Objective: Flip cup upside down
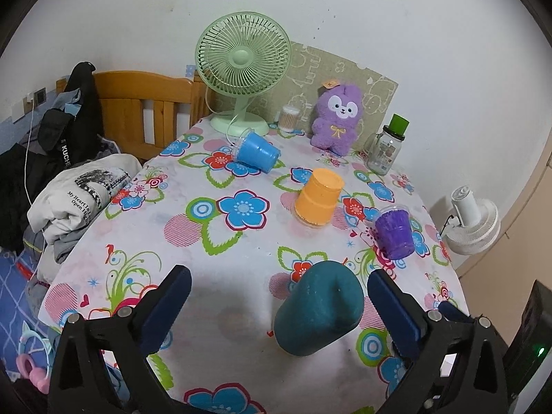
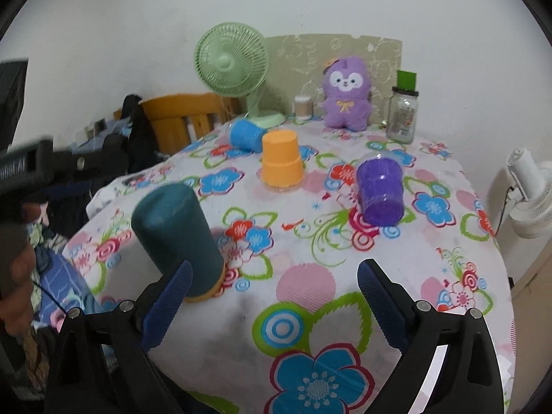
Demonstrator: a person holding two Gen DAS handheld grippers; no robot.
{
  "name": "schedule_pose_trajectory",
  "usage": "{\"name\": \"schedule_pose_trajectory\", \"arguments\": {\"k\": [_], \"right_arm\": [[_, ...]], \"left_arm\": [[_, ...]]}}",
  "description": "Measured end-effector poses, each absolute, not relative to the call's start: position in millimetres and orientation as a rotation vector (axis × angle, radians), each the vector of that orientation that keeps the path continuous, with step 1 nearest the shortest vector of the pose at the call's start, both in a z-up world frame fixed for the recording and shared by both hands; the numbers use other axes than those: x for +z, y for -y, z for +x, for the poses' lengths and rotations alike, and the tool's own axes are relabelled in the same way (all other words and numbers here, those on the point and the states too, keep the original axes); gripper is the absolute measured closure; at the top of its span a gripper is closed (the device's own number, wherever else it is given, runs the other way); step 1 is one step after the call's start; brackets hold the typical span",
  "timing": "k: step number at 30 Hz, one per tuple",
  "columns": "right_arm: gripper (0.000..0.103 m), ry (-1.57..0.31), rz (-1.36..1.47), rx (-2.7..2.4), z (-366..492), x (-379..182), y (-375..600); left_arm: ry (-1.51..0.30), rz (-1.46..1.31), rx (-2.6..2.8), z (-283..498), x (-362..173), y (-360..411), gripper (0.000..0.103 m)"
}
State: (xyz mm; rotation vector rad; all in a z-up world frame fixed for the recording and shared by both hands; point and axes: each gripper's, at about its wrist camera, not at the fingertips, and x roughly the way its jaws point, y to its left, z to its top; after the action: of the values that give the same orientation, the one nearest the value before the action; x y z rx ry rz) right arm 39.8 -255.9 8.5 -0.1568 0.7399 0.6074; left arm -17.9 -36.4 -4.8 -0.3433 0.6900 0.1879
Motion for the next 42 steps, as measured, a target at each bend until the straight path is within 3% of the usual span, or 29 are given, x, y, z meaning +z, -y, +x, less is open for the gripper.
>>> {"name": "schedule_pose_trajectory", "arguments": {"k": [24, 42], "right_arm": [[0.0, -0.561, -0.114, 0.568, 19, 85, 227], [0.0, -0.559, -0.086, 0.589, 14, 93, 219]], "left_arm": [[-0.55, -0.215, 0.255, -41, 31, 14, 0.0], [-0.484, -0.182, 0.277, -52, 43, 12, 0.0]]}}
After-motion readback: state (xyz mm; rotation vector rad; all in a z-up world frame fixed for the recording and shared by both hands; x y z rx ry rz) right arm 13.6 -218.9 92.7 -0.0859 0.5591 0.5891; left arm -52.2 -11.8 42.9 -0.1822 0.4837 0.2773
